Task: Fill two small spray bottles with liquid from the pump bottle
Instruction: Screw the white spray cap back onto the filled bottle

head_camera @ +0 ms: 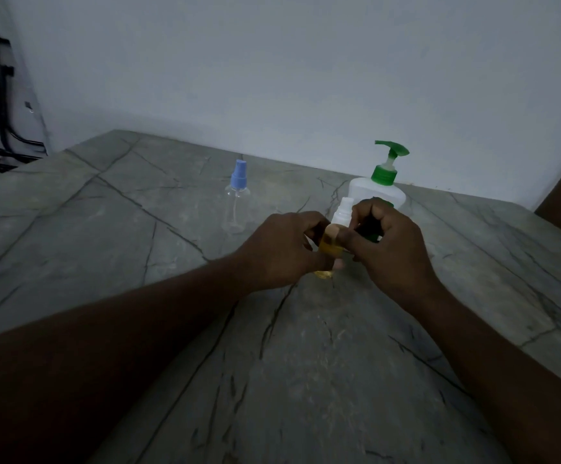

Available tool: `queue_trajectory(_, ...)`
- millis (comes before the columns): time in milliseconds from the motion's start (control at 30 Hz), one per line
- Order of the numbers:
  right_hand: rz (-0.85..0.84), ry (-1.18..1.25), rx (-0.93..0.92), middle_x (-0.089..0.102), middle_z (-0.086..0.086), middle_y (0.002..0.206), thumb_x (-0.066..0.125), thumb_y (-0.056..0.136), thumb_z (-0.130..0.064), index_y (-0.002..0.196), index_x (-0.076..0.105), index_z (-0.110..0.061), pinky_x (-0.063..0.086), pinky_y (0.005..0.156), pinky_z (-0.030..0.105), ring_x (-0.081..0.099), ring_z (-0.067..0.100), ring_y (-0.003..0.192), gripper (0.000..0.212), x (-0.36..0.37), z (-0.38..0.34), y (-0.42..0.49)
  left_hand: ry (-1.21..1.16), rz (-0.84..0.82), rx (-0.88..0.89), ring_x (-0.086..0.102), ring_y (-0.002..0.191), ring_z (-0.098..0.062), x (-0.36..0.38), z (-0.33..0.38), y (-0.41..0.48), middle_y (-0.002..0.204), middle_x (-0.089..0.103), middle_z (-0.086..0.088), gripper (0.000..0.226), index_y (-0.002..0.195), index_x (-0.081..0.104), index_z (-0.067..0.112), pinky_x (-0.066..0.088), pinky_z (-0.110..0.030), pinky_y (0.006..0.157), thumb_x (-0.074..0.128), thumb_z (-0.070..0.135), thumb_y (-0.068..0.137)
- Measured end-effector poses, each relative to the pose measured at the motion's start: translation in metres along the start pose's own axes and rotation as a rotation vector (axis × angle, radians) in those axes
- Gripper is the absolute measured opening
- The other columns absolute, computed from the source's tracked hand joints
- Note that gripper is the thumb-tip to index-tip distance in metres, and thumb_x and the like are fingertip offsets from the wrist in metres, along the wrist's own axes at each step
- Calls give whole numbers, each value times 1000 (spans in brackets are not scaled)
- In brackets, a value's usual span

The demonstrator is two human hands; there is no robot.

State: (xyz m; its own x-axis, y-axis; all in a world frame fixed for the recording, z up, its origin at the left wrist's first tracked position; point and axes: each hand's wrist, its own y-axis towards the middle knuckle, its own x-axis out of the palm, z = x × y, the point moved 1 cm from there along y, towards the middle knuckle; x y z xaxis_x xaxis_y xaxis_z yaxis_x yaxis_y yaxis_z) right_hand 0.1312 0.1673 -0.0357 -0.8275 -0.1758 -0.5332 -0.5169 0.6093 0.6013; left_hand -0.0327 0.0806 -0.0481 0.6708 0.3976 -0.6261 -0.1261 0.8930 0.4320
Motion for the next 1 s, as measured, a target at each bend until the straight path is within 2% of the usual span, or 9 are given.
queue_trajectory(100, -38, 49, 20, 66, -20, 101, 74, 88, -43, 107, 62, -32, 61, 80, 34, 66, -2, 92, 25, -1, 3, 0, 11, -9, -5, 60, 83, 17, 0, 0, 1, 92, 65, 21, 36, 109, 68, 29, 43, 0, 67, 84, 41, 79)
queue_trajectory(200, -41, 121, 17, 72, -12, 112, 64, 86, -51, 119, 68, -26, 61, 83, 40, 69, 7, 101, 42, -4, 2, -1, -14, 2, -17, 62, 84, 13, 0, -1, 0, 92, 68, 20, 34, 104, 69, 30, 44, -2, 67, 85, 42, 77)
queue_trajectory(300, -18, 47, -6, 67, -19, 97, 74, 88, -38, 102, 67, -28, 53, 77, 18, 65, -5, 90, 19, -2, 3, 1, -14, 4, -22, 62, 85, 10, 0, 0, 0, 95, 68, 18, 37, 108, 70, 28, 43, -1, 67, 85, 42, 77)
queue_trajectory(367, -9, -6, 9, 63, -20, 90, 78, 86, -35, 93, 60, -30, 46, 71, 8, 62, -5, 84, 20, -1, 2, 2, -2, -3, -21, 63, 81, 9, 0, 1, 0, 94, 65, 21, 41, 113, 68, 29, 42, 0, 65, 84, 43, 78)
queue_trajectory(567, -50, 116, 22, 72, -7, 116, 68, 84, -52, 124, 68, -19, 59, 87, 37, 67, 8, 105, 52, -3, 0, -1, -3, -1, -19, 62, 83, 12, 1, -1, 1, 96, 67, 19, 41, 113, 69, 26, 42, 0, 67, 83, 42, 79)
queue_trajectory(633, -32, 75, 7, 71, -8, 114, 71, 87, -46, 119, 70, -20, 60, 89, 39, 67, 7, 104, 41, -2, -2, -1, -4, -1, -13, 61, 83, 14, 1, -1, 1, 96, 67, 18, 40, 113, 70, 25, 42, 0, 68, 83, 41, 79)
queue_trajectory(767, 20, 3, 15, 70, -7, 98, 79, 86, -34, 101, 66, -22, 55, 78, 26, 66, 4, 90, 24, -2, 0, 2, 15, -2, -13, 62, 81, 11, 2, -1, 1, 91, 64, 22, 39, 109, 64, 35, 43, -1, 66, 83, 46, 77)
queue_trajectory(900, -25, 96, 54, 73, -3, 107, 69, 80, -57, 115, 68, -20, 62, 82, 46, 70, 15, 97, 51, -3, 0, 0, 11, 2, -14, 63, 80, 11, 2, -2, 1, 91, 64, 23, 41, 112, 66, 32, 43, -1, 67, 83, 46, 78)
queue_trajectory(1000, -22, 124, 44, 74, -3, 111, 65, 81, -56, 115, 70, -21, 61, 83, 53, 70, 17, 101, 49, -3, 0, -1, -9, 5, -14, 60, 83, 17, 2, -3, 1, 90, 64, 23, 36, 108, 67, 31, 42, 0, 66, 83, 44, 78)
